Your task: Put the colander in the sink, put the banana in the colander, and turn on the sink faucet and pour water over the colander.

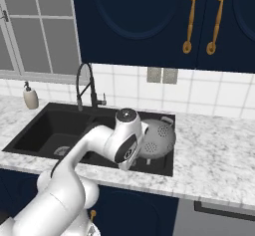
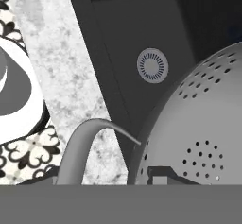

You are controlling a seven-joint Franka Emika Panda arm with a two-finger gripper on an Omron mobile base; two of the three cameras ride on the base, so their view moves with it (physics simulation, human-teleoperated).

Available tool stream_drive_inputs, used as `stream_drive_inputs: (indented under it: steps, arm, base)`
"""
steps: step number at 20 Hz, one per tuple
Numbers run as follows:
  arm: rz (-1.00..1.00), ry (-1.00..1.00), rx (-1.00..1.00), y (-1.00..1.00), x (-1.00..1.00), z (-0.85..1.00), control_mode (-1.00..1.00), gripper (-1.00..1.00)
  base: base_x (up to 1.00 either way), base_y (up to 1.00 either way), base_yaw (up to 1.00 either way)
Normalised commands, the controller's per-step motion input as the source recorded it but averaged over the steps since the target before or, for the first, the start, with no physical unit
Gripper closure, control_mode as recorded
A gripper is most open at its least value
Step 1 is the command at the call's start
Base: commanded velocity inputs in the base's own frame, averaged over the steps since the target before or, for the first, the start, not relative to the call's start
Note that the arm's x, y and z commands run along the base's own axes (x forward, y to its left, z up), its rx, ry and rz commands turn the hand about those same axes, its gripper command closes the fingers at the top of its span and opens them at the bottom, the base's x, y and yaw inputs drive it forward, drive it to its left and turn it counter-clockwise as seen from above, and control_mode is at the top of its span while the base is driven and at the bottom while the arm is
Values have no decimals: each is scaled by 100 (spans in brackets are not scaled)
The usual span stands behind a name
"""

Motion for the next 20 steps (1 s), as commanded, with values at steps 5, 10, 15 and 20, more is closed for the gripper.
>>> stream_drive_inputs:
  steps: [5, 10, 15, 20]
  arm:
    - [20, -3, -5, 40, -22, 50, -100, 100]
    - [31, -7, -11, 54, -40, 40, -100, 100]
    - [27, -1, -1, 50, -39, 37, -100, 100]
    - [23, 0, 1, 61, -29, 30, -100, 100]
  base:
    - [0, 0, 0]
    - [0, 0, 0]
    - [0, 0, 0]
    - [0, 0, 0]
